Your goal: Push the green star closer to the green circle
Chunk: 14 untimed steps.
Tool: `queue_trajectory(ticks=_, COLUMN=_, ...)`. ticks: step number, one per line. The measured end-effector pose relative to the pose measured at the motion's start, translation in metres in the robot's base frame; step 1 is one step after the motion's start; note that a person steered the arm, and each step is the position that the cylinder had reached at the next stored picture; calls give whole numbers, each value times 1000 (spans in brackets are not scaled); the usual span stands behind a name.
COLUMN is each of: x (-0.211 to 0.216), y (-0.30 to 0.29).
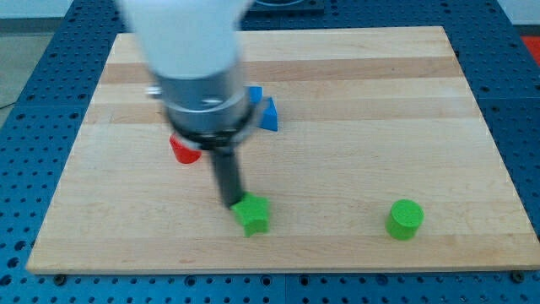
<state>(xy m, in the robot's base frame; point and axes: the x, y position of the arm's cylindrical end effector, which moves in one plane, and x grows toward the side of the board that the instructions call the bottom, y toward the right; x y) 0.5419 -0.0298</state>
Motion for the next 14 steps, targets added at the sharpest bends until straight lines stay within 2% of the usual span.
queue_trajectory(ticks=1, x=0, y=43)
queue_trajectory(ticks=3, x=-3, y=-93)
queue_trajectory(ticks=4, x=30, y=-97)
queue_trajectory(ticks=5, x=55, y=-33)
queue_trajectory(ticks=6, x=31, y=41)
queue_trajectory(ticks=7, x=23, y=79)
queue_trajectory(ticks=9, x=16, y=37)
queue_trajectory(ticks=11, x=-13, y=94)
queue_trajectory(ticks=13, x=-15, y=184)
queue_trajectory(ticks=14, x=-15, y=189)
